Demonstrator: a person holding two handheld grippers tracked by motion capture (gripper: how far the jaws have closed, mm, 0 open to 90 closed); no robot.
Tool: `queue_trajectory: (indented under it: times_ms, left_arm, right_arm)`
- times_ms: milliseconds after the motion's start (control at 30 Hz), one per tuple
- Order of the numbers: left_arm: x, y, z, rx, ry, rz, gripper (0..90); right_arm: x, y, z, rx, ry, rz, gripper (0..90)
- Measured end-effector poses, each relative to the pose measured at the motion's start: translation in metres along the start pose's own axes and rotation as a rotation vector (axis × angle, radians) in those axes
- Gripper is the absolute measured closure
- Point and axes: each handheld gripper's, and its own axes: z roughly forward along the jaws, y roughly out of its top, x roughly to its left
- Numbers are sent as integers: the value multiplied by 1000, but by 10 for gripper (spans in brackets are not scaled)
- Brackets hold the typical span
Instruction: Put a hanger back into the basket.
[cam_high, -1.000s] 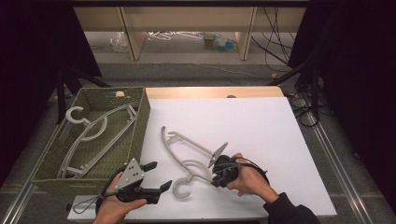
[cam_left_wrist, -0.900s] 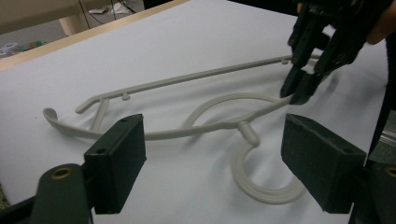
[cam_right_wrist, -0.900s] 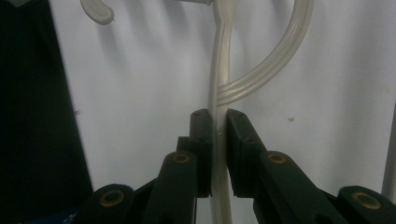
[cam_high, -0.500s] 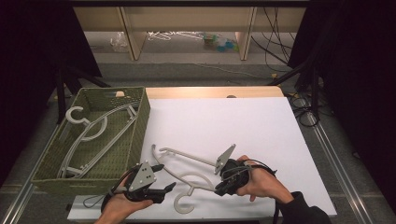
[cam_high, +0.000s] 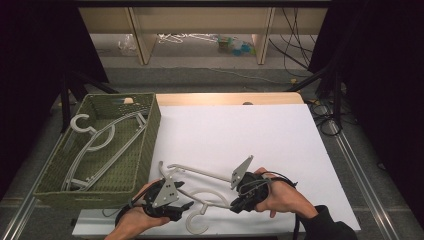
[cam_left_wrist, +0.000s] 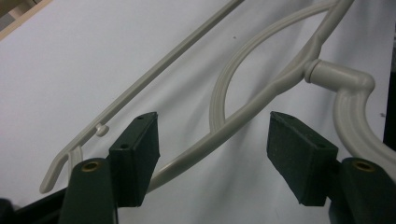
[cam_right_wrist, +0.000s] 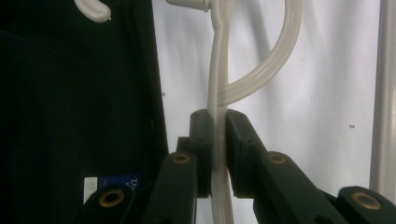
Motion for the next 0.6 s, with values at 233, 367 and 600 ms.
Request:
queue_trajectory:
  times_ms: [233, 367, 600]
  left_arm:
    - [-3, 2, 14, 33, -10, 74, 365]
    - [-4, 3, 19, 39, -21, 100, 420]
    - [-8, 8, 20, 26, -60, 177, 581]
  right_arm:
    - [0, 0, -1, -8, 12, -6, 821]
    - [1, 0, 0, -10, 16, -13, 821]
    - [0, 0, -2, -16, 22, -12, 821]
